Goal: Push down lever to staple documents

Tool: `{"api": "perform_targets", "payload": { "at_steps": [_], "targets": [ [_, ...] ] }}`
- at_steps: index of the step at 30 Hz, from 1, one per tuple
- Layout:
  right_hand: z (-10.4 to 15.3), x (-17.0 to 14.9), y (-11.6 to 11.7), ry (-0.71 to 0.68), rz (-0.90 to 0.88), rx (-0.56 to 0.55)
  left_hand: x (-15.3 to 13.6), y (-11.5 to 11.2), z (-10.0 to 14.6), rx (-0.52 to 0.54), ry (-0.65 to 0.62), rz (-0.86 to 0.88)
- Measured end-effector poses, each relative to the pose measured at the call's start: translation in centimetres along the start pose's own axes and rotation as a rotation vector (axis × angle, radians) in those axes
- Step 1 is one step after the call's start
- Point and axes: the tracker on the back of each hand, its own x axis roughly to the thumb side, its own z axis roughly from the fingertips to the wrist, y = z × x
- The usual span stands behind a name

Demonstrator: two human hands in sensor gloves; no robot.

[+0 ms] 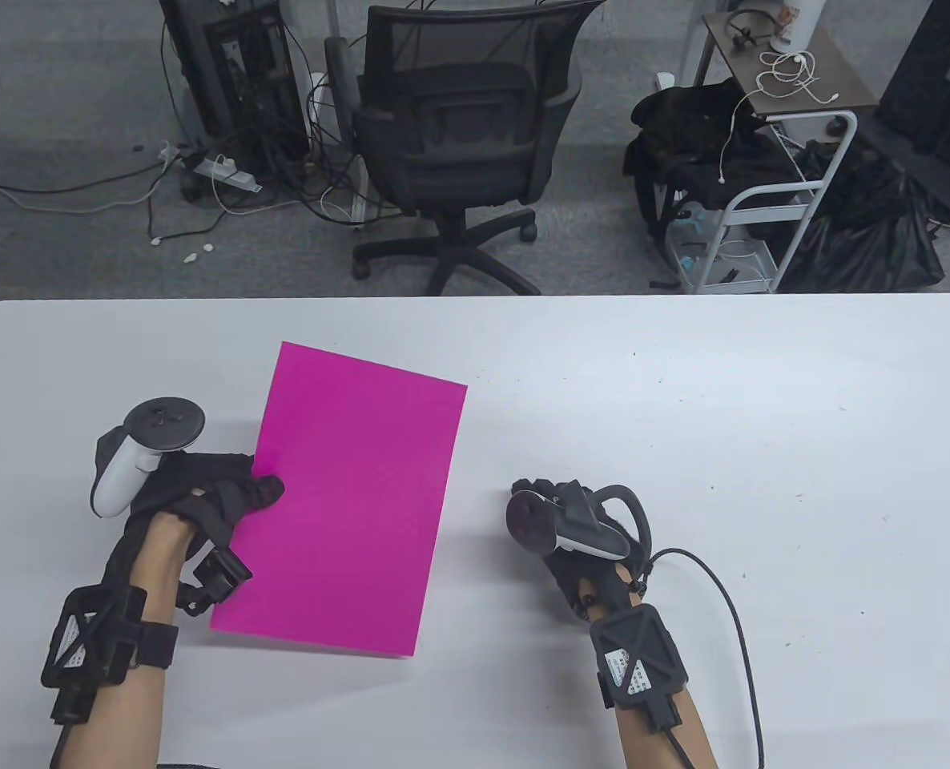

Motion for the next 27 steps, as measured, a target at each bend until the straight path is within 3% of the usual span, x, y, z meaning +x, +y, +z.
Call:
{"api": "perform_targets", "payload": {
  "at_steps": [12, 27],
  "targets": [
    [-0.1, -0.1, 0.0, 0.0, -0.008, 0.001, -0.5, -2.4, -3.0, -0.185, 0.108, -0.102],
    [0.0, -0.1, 0.0, 0.002, -0.006, 0.0, 0.7, -4.8, -4.6, -0.267, 0.159, -0.204]
  ]
}}
